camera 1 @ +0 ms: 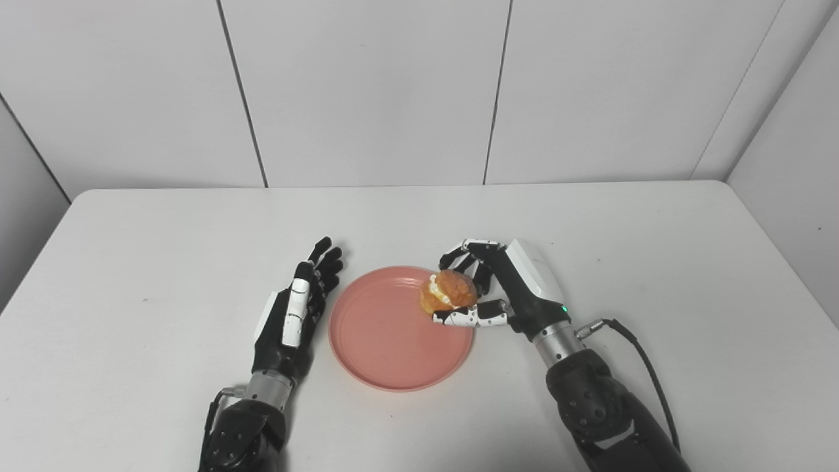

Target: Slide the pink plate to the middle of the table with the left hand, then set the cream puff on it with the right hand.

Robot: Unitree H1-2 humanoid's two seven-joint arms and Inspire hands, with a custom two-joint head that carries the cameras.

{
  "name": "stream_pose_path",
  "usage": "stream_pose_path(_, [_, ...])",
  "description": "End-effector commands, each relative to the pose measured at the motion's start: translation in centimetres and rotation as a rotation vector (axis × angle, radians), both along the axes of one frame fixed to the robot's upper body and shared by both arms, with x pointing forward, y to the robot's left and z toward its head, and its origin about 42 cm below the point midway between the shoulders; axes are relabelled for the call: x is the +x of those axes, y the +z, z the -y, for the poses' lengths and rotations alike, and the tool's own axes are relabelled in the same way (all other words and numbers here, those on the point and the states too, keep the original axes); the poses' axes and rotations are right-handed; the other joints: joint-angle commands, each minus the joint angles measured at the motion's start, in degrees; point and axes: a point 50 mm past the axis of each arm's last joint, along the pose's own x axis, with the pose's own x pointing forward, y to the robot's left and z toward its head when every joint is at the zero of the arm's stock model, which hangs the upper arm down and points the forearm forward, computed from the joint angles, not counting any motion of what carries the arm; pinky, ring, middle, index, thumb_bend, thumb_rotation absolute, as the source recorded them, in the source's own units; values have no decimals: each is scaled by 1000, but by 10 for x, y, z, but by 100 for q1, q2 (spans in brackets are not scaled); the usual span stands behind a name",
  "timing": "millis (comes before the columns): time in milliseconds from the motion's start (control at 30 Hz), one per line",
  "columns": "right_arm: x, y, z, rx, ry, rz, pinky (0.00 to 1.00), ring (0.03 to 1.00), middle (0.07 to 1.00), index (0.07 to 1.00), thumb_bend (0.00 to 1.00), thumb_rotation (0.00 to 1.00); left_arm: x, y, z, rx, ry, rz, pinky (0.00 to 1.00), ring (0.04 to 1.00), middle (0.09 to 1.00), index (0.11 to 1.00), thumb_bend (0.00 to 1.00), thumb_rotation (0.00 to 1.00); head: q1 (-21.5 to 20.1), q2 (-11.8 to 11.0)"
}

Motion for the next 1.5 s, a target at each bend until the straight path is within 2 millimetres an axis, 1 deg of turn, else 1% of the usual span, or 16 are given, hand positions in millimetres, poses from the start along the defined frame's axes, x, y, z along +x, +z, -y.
stream_pose_path(0, [1,15,-8,31,46,103,318,365,442,520,515,0,-12,-21,3,13,4,-112,974,950,940,924,652,1000,9,2])
stream_pose_path(67, [0,12,-12,49,70,118,335,384,451,519,515,0,-12,-21,2,17,1,-113,978,951,942,927,648,1000,30,16])
stream_pose_path(133, [-1,9,-15,60,93,127,366,428,479,502,517,0,-12,-21,2,17,-2,-109,979,952,944,930,649,1000,41,25])
stream_pose_path(200, [-3,6,-17,58,117,132,436,512,495,491,516,0,-12,-20,3,15,-3,-108,979,952,942,927,658,1000,56,33])
stream_pose_path(267, [-4,5,-19,54,132,136,465,543,500,486,516,0,-12,-20,3,17,-3,-109,979,953,940,926,662,1000,76,40])
stream_pose_path(433, [-8,0,-24,22,173,149,489,569,509,481,515,0,-12,-19,5,21,-3,-109,979,953,942,929,676,1000,147,68])
stream_pose_path(600, [-12,-3,-28,1,193,184,483,557,510,480,516,0,-13,-16,7,20,-8,-114,984,955,942,925,680,1000,185,92])
stream_pose_path(700, [-14,-3,-30,-8,204,195,515,583,517,477,516,0,-13,-16,8,21,-10,-115,987,953,941,928,672,1000,222,106])
stream_pose_path(933, [-18,-4,-31,-41,221,219,552,620,522,474,515,0,-14,-15,10,22,-6,-115,985,957,940,926,672,1000,263,129])
stream_pose_path(1133, [-16,-5,-28,-112,248,233,628,694,523,477,512,0,-14,-14,12,24,-10,-112,985,959,945,933,665,1000,287,128])
stream_pose_path(1200, [-16,-5,-27,-120,249,234,658,735,709,495,495,115,-14,-13,13,25,-8,-112,981,957,945,933,664,1000,287,128])
stream_pose_path(1267, [-16,-5,-26,-123,250,222,696,787,787,499,493,141,-14,-13,13,22,-6,-113,978,956,944,931,662,1000,284,125])
stream_pose_path(1300, [-16,-5,-26,-126,249,216,700,793,794,499,493,142,-14,-13,13,21,-6,-113,978,957,944,931,662,1000,285,128])
stream_pose_path(1400, [-17,-4,-25,-134,246,218,732,850,861,500,494,154,-14,-13,13,17,-5,-112,974,952,938,925,660,1000,285,128])
stream_pose_path(1433, [-17,-3,-25,-135,247,227,736,857,869,500,494,156,-14,-13,13,18,-5,-111,974,951,938,924,660,1000,279,124])
stream_pose_path(1467, [-16,-2,-25,-135,248,236,786,902,916,620,487,234,-14,-13,13,20,-5,-110,973,953,938,927,660,1000,279,124])
